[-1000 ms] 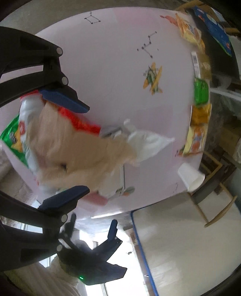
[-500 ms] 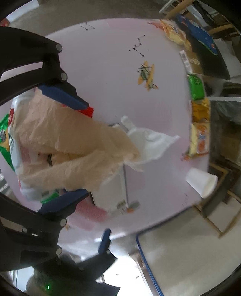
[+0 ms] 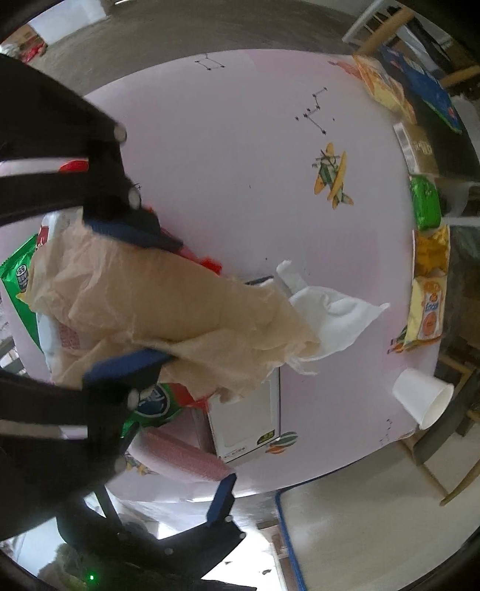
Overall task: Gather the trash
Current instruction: 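Grasp the brown paper bag with the left gripper and lift it, then grasp the pink mesh sponge with the right gripper while the left gripper holds the bag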
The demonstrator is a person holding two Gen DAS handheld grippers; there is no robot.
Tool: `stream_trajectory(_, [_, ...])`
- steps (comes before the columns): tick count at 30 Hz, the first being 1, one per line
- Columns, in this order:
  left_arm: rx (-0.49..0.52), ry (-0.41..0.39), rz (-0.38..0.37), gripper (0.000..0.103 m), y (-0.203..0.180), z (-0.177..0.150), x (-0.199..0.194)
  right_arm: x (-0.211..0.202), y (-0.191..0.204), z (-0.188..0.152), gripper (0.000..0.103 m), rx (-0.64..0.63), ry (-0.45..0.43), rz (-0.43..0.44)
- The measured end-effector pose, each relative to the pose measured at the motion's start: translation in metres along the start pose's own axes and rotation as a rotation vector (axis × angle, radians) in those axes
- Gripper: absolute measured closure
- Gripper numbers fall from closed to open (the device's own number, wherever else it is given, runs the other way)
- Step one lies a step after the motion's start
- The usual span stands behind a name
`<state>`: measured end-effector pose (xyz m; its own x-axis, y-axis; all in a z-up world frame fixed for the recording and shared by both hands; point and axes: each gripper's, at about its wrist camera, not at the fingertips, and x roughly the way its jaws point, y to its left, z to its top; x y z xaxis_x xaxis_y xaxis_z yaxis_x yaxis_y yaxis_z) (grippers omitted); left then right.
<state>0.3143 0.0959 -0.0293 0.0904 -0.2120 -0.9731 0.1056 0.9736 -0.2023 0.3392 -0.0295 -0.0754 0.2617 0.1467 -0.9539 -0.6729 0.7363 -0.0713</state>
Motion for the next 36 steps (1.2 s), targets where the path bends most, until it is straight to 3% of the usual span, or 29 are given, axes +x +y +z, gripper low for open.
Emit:
stream_trajectory(5, [0.030, -0.017, 0.017, 0.083, -0.007, -0.010, 0.000, 0.004, 0.000, -0.004, 0.017, -0.008, 0.022, -0.044])
stream_trajectory(12, [0.057, -0.058, 0.005, 0.099, -0.017, -0.019, -0.008, -0.022, -0.013, -0.020, 0.025, 0.110, -0.020, -0.071])
stream_trajectory(16, [0.079, -0.092, -0.009, 0.100, -0.025, -0.017, -0.018, -0.046, -0.022, -0.042, 0.025, 0.187, -0.038, -0.086])
stream_trajectory(20, [0.093, -0.104, -0.027, 0.100, -0.031, -0.013, -0.030, -0.048, -0.022, -0.070, 0.022, 0.216, 0.004, -0.068])
stream_trajectory(28, [0.074, -0.153, -0.014, 0.100, -0.029, -0.008, -0.051, -0.014, 0.001, -0.083, 0.011, 0.006, 0.076, 0.024])
stream_trajectory(36, [0.004, -0.162, -0.027, 0.100, -0.024, -0.022, -0.050, 0.009, -0.010, -0.072, 0.008, -0.087, 0.090, -0.003])
